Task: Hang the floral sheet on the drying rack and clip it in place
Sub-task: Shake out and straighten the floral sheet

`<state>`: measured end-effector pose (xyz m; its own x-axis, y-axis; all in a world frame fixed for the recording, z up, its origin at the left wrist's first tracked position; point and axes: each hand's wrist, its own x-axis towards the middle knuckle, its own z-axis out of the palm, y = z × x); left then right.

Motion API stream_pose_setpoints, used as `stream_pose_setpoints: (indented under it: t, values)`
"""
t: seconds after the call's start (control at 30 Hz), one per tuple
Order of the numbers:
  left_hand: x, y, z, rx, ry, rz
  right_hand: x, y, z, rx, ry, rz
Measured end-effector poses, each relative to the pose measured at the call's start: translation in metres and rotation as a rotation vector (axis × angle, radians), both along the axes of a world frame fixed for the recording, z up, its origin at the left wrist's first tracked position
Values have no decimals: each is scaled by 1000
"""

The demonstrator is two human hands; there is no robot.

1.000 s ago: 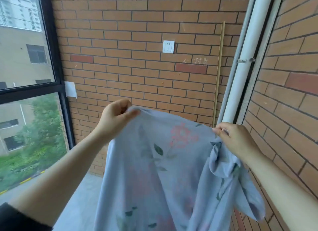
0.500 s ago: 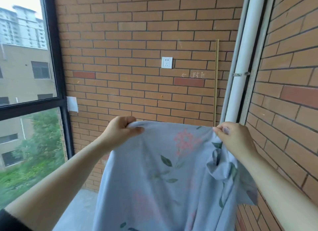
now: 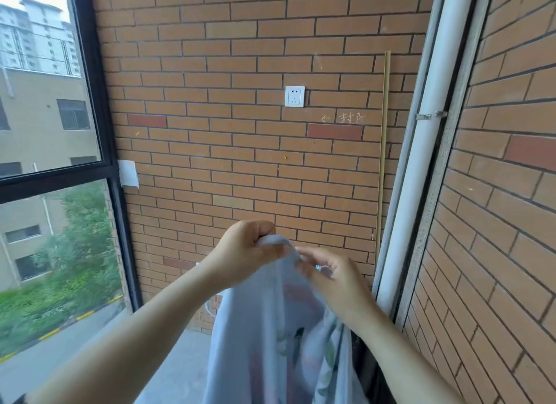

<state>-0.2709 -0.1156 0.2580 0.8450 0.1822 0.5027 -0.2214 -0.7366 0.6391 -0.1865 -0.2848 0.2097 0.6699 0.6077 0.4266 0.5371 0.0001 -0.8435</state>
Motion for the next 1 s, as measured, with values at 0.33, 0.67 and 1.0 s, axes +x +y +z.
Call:
stream_pose_setpoints:
  t: [0.33, 0.67, 1.0]
  values:
    - [-6, 12, -48, -146, 137, 0, 7, -1, -22, -59, -202, -167]
    - [-36, -5, -187, -148, 376, -42, -9, -12, -65, -294, -337, -195]
    - [-15, 16, -196, -142, 314, 191, -4, -39, -27, -179, -441, -272]
